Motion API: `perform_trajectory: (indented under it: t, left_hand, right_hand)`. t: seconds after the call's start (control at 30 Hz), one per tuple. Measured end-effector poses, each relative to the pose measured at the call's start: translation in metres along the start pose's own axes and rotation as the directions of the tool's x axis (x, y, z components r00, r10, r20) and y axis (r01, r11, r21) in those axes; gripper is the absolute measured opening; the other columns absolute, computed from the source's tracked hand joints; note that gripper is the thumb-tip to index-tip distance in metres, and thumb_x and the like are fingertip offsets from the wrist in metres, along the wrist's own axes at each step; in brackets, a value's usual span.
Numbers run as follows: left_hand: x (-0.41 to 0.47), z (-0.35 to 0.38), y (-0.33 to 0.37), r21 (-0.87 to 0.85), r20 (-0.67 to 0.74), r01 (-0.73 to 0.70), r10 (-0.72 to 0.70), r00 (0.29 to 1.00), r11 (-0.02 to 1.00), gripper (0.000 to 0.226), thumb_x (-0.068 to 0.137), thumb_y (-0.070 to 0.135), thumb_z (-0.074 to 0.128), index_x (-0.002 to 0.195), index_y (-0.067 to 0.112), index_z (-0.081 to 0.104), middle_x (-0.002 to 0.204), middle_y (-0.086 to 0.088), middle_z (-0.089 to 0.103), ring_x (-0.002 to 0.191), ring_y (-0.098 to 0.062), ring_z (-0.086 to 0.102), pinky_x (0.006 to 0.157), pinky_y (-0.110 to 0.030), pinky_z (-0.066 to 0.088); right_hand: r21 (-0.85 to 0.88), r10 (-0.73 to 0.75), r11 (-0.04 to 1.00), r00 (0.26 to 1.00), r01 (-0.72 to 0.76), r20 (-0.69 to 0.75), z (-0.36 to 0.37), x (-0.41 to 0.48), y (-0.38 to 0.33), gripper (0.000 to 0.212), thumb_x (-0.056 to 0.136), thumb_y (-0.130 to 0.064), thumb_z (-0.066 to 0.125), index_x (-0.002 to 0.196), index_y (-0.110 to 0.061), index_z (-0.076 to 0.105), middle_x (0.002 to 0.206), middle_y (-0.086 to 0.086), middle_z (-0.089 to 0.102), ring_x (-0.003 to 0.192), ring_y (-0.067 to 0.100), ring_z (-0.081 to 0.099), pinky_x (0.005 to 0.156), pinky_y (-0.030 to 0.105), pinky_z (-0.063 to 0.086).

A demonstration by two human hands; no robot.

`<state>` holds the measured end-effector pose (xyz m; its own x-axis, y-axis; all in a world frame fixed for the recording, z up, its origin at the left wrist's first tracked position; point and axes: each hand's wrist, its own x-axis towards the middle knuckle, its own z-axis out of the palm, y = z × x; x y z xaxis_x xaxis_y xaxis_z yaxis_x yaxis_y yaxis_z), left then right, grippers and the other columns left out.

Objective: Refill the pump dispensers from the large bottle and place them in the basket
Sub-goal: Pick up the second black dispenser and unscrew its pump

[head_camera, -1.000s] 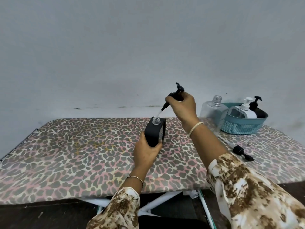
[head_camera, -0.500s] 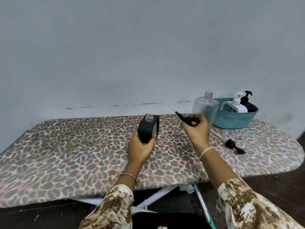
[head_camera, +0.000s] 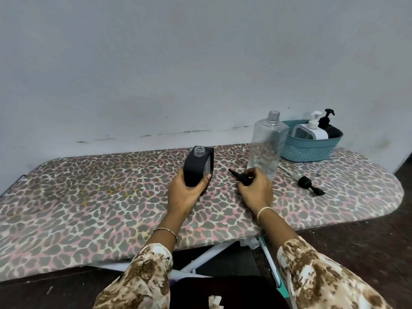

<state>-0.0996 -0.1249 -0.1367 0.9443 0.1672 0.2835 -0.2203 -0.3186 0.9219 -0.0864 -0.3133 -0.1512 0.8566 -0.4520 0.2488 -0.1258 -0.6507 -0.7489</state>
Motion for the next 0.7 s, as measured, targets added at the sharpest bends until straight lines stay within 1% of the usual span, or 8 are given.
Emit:
perform_trajectory:
  t: [0.07,0.17,0.27,0.37,0.4,0.47,0.57,0.7]
  left_hand:
    - [0.000,0.000,0.001,0.010,0.011,-0.010,0.010,1.000,1.000,0.056,0.075,0.041,0.078,0.122,0.019,0.057,0.099,0.014,0.061,0.091,-0.007,0.062,0.077,-0.015,0.048]
    - [-0.001,-0.001,0.001,0.020,0.003,-0.012,0.011,1.000,1.000,0.059,0.074,0.043,0.077,0.124,0.017,0.057,0.100,0.014,0.061,0.093,-0.008,0.061,0.078,-0.017,0.047]
    - [0.000,-0.001,0.000,0.032,0.009,-0.014,0.013,1.000,0.999,0.060,0.074,0.043,0.078,0.124,0.017,0.057,0.101,0.012,0.061,0.094,-0.008,0.061,0.079,-0.017,0.047]
    - [0.000,-0.001,0.000,0.045,0.010,-0.013,0.012,1.000,0.999,0.061,0.075,0.042,0.078,0.126,0.016,0.056,0.104,0.011,0.061,0.094,-0.007,0.060,0.080,-0.017,0.046]
    - [0.000,-0.001,0.000,0.049,0.009,-0.010,0.010,1.000,0.999,0.062,0.075,0.041,0.078,0.126,0.017,0.056,0.104,0.011,0.061,0.095,-0.007,0.060,0.081,-0.018,0.047]
    - [0.001,-0.001,-0.001,0.053,0.010,-0.007,0.006,1.000,0.999,0.062,0.075,0.041,0.079,0.127,0.017,0.056,0.103,0.012,0.060,0.096,-0.007,0.060,0.080,-0.017,0.046]
    - [0.001,-0.001,-0.001,0.062,0.004,-0.007,0.007,1.000,0.998,0.059,0.075,0.040,0.079,0.124,0.017,0.058,0.101,0.013,0.061,0.094,-0.007,0.061,0.077,-0.014,0.046]
    - [0.001,-0.001,-0.002,0.073,-0.005,0.001,-0.001,1.000,0.997,0.053,0.075,0.039,0.079,0.120,0.017,0.060,0.100,0.012,0.063,0.092,-0.009,0.063,0.076,-0.015,0.047]
  right_hand:
    - [-0.024,-0.027,0.999,0.999,0.027,-0.017,0.001,-0.001,0.000,0.041,0.073,-0.030,0.079,0.108,-0.020,0.061,0.107,0.000,0.066,0.100,0.020,0.061,0.086,0.038,0.053]
    - [-0.028,-0.078,0.997,0.992,0.076,-0.097,-0.001,-0.004,-0.001,0.045,0.075,-0.042,0.075,0.110,-0.019,0.058,0.111,-0.002,0.061,0.104,0.018,0.057,0.092,0.040,0.049]
    - [-0.002,-0.123,0.992,0.972,0.125,-0.198,-0.005,-0.008,-0.002,0.049,0.080,-0.039,0.070,0.119,-0.015,0.053,0.124,0.002,0.055,0.117,0.021,0.050,0.103,0.042,0.042]
    - [0.008,-0.049,0.999,0.964,0.053,-0.262,-0.013,-0.006,-0.005,0.075,0.080,-0.038,0.069,0.140,-0.013,0.033,0.150,0.009,0.030,0.142,0.027,0.022,0.119,0.047,0.012]
    - [0.045,-0.027,0.998,0.950,0.043,-0.311,-0.017,-0.001,-0.007,0.082,0.077,-0.037,0.073,0.142,-0.014,0.029,0.152,0.010,0.026,0.143,0.027,0.017,0.119,0.046,0.007]
    - [0.099,0.014,0.995,0.932,0.024,-0.363,-0.025,0.013,-0.009,0.099,0.070,-0.039,0.080,0.146,-0.014,0.021,0.153,0.010,0.020,0.144,0.027,0.012,0.117,0.050,0.003]
    - [0.150,0.051,0.989,0.957,-0.008,-0.286,-0.037,0.035,-0.014,0.124,0.064,-0.044,0.084,0.151,-0.013,0.002,0.159,0.011,0.003,0.147,0.028,0.000,0.115,0.050,-0.002]
    - [0.282,-0.007,0.958,0.984,0.059,-0.181,-0.043,0.062,-0.013,0.133,0.058,-0.039,0.088,0.151,-0.010,-0.003,0.158,0.014,0.001,0.147,0.027,0.002,0.119,0.041,0.002]
